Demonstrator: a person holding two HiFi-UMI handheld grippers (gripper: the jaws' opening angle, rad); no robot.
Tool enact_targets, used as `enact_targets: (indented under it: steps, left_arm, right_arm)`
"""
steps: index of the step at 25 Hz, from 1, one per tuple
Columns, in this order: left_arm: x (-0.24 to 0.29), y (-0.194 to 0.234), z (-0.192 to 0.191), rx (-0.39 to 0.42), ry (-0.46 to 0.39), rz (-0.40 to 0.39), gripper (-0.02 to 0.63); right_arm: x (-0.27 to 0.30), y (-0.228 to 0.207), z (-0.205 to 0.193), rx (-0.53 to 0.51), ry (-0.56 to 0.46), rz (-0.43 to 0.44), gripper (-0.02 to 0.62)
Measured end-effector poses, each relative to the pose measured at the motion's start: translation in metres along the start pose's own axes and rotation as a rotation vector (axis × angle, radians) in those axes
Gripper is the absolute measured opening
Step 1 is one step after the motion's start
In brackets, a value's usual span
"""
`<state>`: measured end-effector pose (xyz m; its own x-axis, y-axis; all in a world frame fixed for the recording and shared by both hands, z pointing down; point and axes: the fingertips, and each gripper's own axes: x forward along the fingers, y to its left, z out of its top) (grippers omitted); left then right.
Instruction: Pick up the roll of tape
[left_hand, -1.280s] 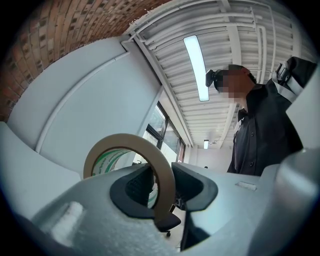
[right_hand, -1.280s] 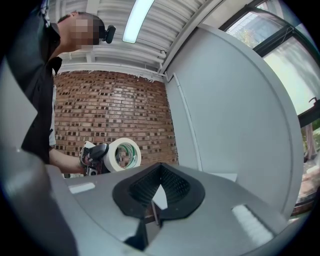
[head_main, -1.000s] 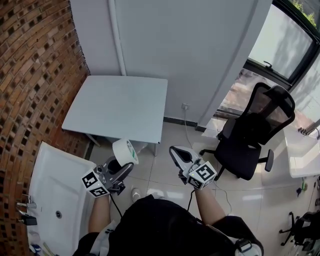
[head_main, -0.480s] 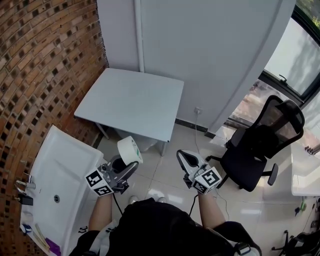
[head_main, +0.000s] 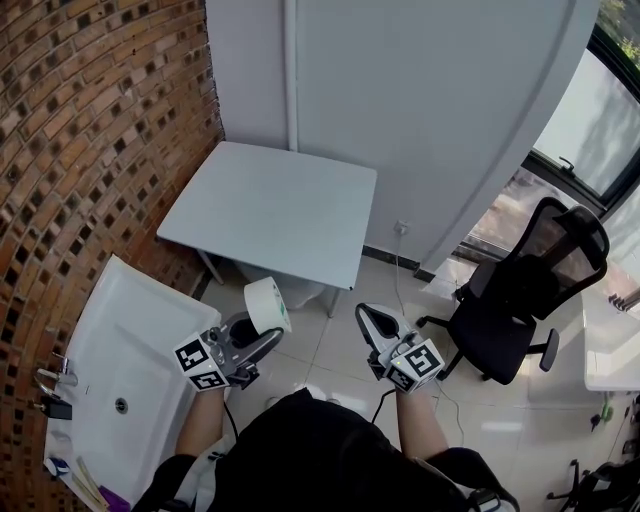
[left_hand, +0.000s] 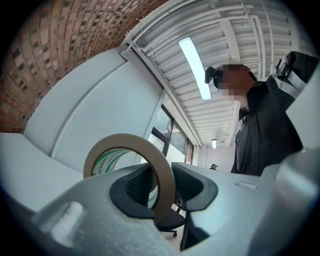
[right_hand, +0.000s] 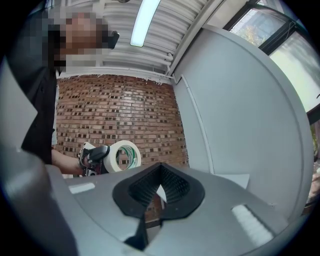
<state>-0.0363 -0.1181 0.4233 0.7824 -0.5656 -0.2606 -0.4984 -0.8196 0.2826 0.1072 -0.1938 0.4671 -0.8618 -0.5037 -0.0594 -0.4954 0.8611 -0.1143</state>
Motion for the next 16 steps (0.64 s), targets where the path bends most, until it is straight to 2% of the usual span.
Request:
enact_targets:
  steps: [16]
  left_arm:
    - [-0.021,0.004,0.006,-0.034,-0.021,-0.031,0.114]
  right_arm:
    - [0.023,0.031,-0.004,0.007,0.043,0.019,0.003]
